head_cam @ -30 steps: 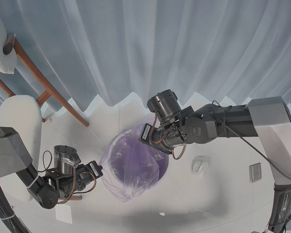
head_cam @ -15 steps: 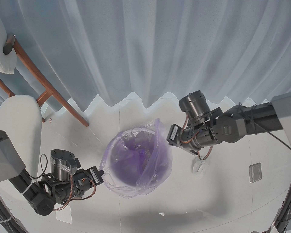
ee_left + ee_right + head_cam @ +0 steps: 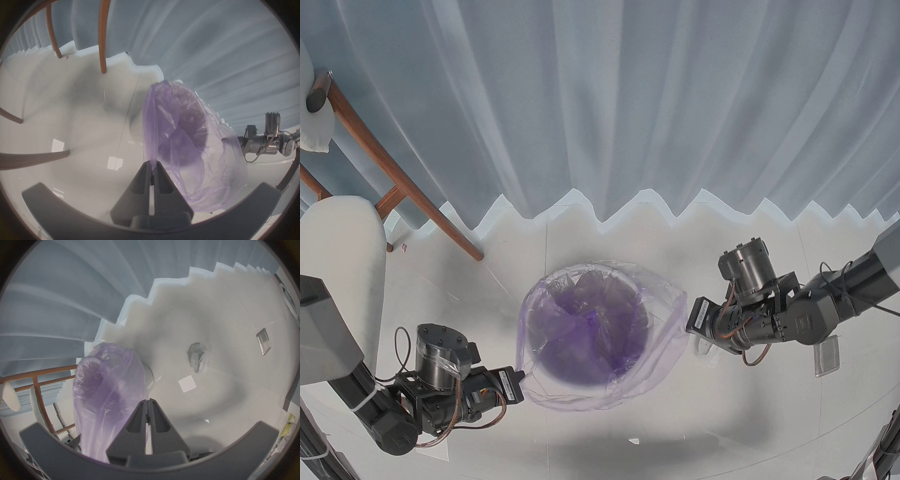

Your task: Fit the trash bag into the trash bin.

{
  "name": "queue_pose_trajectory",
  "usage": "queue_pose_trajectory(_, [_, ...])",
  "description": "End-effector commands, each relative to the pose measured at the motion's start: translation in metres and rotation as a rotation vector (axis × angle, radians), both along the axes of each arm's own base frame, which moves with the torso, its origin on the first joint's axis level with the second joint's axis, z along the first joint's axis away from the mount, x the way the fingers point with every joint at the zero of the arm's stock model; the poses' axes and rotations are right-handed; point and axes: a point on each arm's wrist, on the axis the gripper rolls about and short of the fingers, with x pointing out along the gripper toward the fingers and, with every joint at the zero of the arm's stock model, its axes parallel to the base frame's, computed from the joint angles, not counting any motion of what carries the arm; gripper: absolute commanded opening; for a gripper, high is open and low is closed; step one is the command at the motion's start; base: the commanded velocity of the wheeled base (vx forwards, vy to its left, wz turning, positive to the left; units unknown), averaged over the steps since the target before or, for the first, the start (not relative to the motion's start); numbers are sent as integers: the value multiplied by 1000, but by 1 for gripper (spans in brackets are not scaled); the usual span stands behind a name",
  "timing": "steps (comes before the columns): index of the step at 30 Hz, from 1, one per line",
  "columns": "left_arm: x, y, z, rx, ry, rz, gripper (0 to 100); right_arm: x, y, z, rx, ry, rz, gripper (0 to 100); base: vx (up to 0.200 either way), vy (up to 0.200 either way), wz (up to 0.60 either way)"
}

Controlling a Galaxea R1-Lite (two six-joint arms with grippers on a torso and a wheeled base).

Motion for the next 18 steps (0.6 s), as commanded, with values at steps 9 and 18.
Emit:
queue_pose_trajectory(9, [-8, -14, -48, 173, 137, -99, 0, -20, 1, -84, -97, 126, 46, 0, 0, 0, 0])
queue_pose_trajectory(18, [-6, -16, -46, 203, 73, -42, 0, -39, -13, -56, 20, -70, 26, 100, 0, 0, 0])
